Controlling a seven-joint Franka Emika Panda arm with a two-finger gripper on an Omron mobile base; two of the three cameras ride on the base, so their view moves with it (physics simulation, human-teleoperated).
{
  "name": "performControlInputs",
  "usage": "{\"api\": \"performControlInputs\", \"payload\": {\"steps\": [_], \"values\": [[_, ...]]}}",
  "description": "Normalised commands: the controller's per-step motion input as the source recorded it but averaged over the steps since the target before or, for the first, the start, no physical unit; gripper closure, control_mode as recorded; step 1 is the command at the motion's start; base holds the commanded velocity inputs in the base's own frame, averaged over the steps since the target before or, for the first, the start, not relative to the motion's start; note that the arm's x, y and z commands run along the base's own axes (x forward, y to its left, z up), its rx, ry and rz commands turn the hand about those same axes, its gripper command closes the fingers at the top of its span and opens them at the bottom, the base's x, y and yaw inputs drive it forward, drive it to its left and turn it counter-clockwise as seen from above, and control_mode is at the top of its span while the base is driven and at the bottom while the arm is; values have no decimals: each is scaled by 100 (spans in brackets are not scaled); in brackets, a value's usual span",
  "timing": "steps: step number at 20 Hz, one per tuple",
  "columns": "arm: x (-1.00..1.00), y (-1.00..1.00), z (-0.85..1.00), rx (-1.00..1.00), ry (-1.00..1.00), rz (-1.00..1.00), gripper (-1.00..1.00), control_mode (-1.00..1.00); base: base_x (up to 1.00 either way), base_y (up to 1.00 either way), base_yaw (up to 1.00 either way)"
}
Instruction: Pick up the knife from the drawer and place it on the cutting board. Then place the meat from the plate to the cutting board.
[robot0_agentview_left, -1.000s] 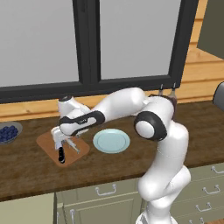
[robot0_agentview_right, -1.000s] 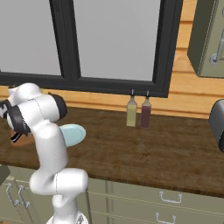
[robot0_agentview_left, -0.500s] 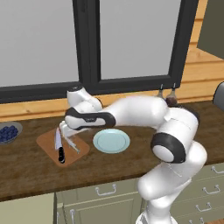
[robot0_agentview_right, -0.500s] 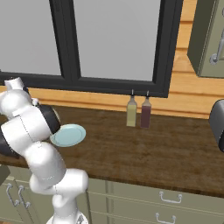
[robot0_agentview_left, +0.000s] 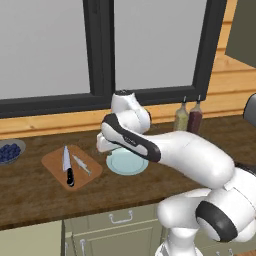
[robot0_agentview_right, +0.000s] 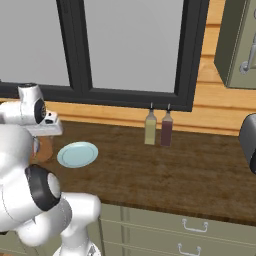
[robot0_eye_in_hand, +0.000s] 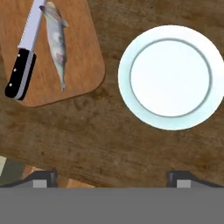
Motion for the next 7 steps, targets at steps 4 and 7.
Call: {"api": "performControlInputs", "payload": {"steps": [4, 7], "values": [[-18, -85, 14, 17, 0, 0, -100, -100, 0, 0, 0], [-15, -95, 3, 15, 0, -1, -100, -100, 0, 0, 0]]}}
